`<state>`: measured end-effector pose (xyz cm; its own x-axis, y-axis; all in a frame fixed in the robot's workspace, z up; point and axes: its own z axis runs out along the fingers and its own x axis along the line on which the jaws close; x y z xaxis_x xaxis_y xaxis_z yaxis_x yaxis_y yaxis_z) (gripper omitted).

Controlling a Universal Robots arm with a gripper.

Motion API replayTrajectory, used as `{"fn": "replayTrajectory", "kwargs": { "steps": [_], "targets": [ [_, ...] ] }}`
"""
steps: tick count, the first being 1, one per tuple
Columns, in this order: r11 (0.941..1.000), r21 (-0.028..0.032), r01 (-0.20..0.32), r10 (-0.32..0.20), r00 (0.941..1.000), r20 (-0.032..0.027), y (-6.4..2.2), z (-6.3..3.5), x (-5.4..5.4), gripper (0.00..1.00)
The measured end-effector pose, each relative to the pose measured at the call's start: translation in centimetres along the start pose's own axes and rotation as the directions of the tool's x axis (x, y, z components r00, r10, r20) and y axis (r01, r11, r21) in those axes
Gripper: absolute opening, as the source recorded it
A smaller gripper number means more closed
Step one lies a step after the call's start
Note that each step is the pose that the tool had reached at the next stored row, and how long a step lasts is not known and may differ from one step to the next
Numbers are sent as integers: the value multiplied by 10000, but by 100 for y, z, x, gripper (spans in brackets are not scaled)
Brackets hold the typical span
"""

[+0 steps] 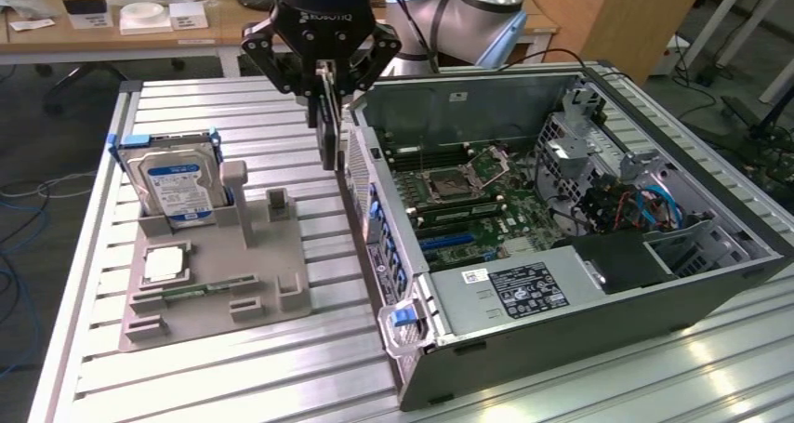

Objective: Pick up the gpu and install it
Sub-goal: 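Pick up the gpu and move the gpu toward the slot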

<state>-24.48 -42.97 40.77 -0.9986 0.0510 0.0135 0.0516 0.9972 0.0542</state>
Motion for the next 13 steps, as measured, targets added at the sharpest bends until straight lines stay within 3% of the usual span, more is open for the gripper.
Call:
{"fn": "replayTrajectory", "kwargs": {
  "steps": [13],
  "targets": [
    [10000, 0, 0, 0, 10000, 0, 7, 2, -143, 28]
  ]
}}
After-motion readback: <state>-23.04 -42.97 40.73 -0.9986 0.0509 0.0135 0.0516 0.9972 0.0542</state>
